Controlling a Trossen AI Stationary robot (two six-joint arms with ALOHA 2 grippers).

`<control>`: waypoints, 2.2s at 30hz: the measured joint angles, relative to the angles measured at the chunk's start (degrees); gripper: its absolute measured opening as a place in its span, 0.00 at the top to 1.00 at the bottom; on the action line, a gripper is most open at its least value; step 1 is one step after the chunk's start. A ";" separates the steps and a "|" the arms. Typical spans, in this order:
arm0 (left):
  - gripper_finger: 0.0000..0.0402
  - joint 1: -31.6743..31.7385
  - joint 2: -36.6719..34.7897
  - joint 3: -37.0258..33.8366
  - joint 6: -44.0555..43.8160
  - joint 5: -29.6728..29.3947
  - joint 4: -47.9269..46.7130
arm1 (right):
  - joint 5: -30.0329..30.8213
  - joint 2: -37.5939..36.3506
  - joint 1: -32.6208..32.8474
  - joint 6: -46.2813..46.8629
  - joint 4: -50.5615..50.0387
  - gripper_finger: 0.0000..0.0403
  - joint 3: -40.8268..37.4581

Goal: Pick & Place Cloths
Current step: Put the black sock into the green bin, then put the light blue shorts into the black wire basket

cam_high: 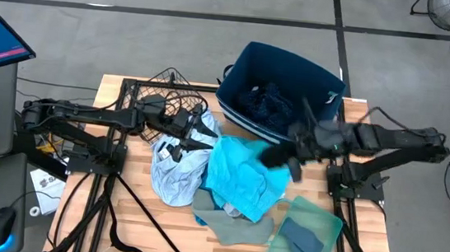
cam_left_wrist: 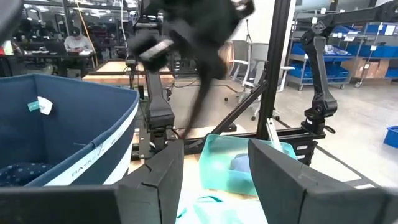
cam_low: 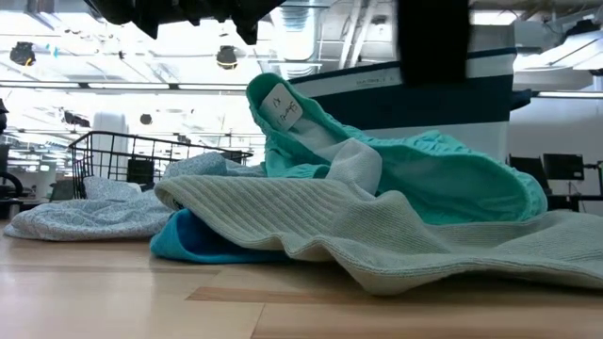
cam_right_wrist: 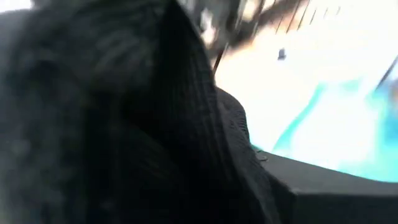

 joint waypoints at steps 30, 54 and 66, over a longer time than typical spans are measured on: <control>0.61 1.29 0.00 0.00 0.85 -0.09 0.04 | -2.15 28.50 46.11 69.87 -29.44 1.00 -0.07; 0.54 1.29 0.00 0.00 1.06 -1.64 -7.03 | -13.60 31.26 38.64 59.36 -32.29 0.30 -0.07; 0.50 1.27 0.00 0.01 3.95 -6.90 -18.08 | -15.84 30.83 37.54 59.84 -41.53 0.20 -0.07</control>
